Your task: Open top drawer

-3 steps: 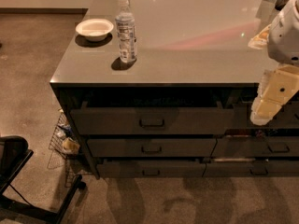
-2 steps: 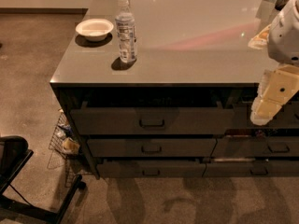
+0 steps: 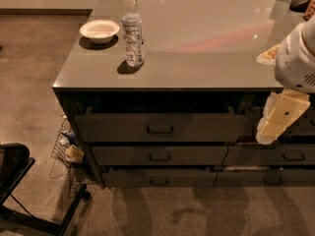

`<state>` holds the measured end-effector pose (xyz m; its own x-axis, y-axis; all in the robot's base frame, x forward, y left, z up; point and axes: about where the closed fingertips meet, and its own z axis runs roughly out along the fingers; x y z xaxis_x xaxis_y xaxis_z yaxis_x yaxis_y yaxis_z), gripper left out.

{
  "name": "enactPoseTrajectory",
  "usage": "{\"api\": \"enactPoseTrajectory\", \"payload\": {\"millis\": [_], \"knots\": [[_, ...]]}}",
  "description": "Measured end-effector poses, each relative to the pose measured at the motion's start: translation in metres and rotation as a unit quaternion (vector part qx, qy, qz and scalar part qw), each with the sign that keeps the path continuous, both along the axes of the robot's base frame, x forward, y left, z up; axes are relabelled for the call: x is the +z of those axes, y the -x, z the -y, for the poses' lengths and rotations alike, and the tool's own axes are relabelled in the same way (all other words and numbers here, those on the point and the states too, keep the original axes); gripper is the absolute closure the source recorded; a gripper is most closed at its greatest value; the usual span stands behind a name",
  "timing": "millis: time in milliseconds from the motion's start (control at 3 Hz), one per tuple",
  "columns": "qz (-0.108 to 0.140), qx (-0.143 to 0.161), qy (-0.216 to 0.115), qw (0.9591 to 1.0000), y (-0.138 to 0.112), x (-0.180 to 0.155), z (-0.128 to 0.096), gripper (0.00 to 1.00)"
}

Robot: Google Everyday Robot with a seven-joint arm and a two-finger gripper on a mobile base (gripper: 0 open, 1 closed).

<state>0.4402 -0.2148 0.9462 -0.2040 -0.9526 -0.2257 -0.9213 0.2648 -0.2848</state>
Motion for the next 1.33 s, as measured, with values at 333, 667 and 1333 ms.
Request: {"api": "enactPoseTrajectory", "payload": {"millis": [333, 667, 1333], "knots": [[0.031, 0.015, 0.019, 0.9992, -0.001, -0.031, 0.003, 0.0], [0.062, 0.034, 0.037, 0.9968, -0.013, -0.062, 0.008, 0.0], [0.056, 0.062, 0.05, 0.9953, -0.039, -0.1, -0.004, 0.0]]}}
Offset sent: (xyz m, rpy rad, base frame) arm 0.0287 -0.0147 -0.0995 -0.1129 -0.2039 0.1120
